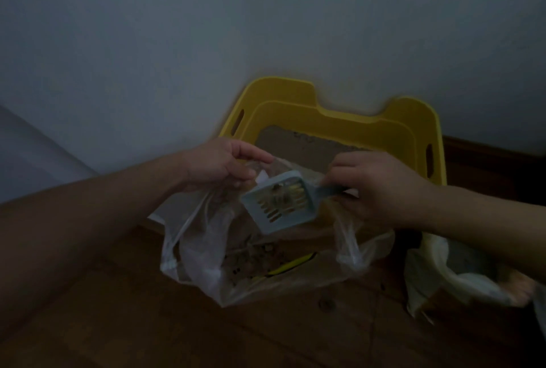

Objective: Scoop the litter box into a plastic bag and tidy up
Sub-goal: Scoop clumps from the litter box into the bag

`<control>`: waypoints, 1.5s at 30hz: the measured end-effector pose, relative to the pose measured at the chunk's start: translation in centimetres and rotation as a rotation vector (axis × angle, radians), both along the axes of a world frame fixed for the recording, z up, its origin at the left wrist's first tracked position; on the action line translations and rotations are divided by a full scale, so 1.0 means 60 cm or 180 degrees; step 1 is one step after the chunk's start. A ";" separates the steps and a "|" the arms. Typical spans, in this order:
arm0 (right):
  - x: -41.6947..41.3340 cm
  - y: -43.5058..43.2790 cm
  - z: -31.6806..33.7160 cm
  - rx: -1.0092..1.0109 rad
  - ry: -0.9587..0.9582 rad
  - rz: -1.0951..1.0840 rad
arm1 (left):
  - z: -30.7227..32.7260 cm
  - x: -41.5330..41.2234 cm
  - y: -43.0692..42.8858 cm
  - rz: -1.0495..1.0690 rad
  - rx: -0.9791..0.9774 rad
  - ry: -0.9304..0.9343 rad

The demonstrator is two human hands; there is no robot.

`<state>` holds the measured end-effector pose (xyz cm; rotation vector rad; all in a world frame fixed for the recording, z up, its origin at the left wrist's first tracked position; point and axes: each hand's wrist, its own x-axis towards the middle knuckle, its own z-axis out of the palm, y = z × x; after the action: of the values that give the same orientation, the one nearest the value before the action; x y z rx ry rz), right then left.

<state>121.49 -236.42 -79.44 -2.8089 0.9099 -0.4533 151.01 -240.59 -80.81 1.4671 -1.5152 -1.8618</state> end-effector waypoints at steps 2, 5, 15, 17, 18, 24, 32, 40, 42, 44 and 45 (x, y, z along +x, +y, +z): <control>0.004 0.008 -0.008 -0.0544 0.0266 0.0316 | -0.001 0.001 0.000 0.0024 -0.0007 0.0015; 0.009 0.019 -0.012 -0.0928 0.0484 0.0577 | -0.003 0.003 0.000 0.0108 0.0011 0.0076; 0.013 0.025 -0.017 -0.0871 0.0541 0.0600 | -0.001 0.004 -0.001 0.0075 -0.0042 0.0141; 0.009 0.022 -0.020 -0.0838 0.0416 0.0571 | 0.000 0.006 -0.002 0.0029 -0.0069 0.0095; 0.007 0.020 -0.021 -0.0791 0.0313 0.0512 | 0.000 0.007 -0.003 0.0015 -0.0073 0.0081; -0.006 0.007 -0.018 -0.0543 -0.0127 0.0100 | 0.002 0.002 -0.002 0.0029 -0.0093 0.0035; -0.025 -0.011 -0.019 0.0301 -0.0456 -0.0335 | -0.006 0.005 -0.001 0.0042 -0.0030 0.0008; -0.020 -0.028 -0.015 0.1121 -0.1228 -0.1065 | -0.006 0.002 0.008 -0.0067 -0.0232 0.0057; -0.021 -0.036 -0.017 0.1365 -0.1392 -0.1354 | -0.009 0.001 0.005 -0.0002 -0.0102 0.0164; -0.021 -0.043 -0.016 0.1441 -0.1483 -0.1488 | -0.012 0.001 0.002 0.0050 0.0020 0.0232; -0.021 -0.046 -0.016 0.1432 -0.1508 -0.1525 | -0.012 0.002 0.000 0.0076 0.0053 0.0243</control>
<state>120.24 -239.18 -80.37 -1.9513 1.3544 -0.8097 151.11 -240.58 -81.54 1.3984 -1.4443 -1.8986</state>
